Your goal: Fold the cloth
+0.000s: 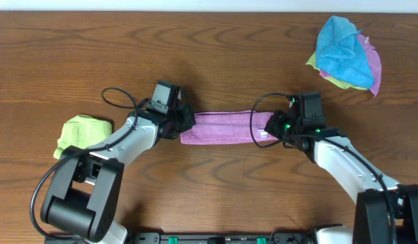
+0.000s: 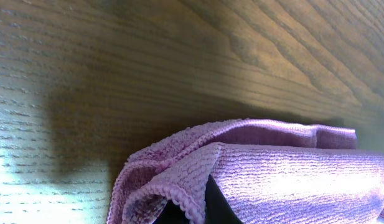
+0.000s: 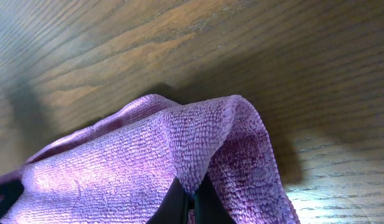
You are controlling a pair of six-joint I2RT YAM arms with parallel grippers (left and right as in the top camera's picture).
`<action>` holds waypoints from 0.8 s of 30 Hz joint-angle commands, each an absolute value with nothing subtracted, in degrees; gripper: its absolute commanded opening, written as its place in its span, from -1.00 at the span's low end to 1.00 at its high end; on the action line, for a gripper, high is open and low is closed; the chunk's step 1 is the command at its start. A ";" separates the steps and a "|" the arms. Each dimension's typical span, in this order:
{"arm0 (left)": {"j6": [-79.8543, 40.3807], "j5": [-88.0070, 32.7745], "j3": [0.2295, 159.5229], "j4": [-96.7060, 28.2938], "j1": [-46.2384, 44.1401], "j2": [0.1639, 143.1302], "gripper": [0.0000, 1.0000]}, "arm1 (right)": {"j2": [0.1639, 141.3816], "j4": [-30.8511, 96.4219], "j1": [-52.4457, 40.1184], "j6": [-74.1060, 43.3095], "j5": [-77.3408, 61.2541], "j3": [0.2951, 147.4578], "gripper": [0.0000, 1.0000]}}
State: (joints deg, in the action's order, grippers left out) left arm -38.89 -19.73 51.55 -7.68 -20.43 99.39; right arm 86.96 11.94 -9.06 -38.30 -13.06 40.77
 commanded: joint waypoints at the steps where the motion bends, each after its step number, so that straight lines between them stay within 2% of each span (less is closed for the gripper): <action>1: -37.43 -12.99 52.42 -8.23 -19.42 100.03 -0.88 | 87.24 12.29 -8.34 -36.99 -4.67 41.69 -0.97; 10: -37.21 -11.53 52.42 -7.35 -19.42 100.03 -0.88 | 87.24 12.71 -8.34 -36.53 -1.72 41.69 -0.98; 15: -37.21 -11.40 52.42 -6.81 -19.42 100.03 -0.77 | 87.24 12.69 -8.34 -36.53 -0.82 41.69 -0.95; 18: -37.21 -11.35 52.42 -6.83 -19.42 100.03 -0.50 | 87.24 12.67 -8.32 -36.49 -0.71 41.69 -0.68; 19: -37.21 -11.38 52.42 -6.83 -19.42 100.03 -0.36 | 87.24 12.64 -8.34 -36.29 -0.67 41.69 -0.60; 22: -37.21 -11.40 52.42 -6.81 -19.42 100.03 -0.07 | 87.24 12.62 -8.34 -36.05 -0.67 41.69 -0.16; 24: -37.21 -11.42 52.42 -6.83 -19.42 100.01 0.14 | 87.18 12.67 -8.34 -35.79 -1.13 41.69 0.06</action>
State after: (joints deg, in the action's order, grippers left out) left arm -37.54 -12.80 51.55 -6.63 -19.59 99.39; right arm 86.96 12.56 -8.80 -36.49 -2.46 40.77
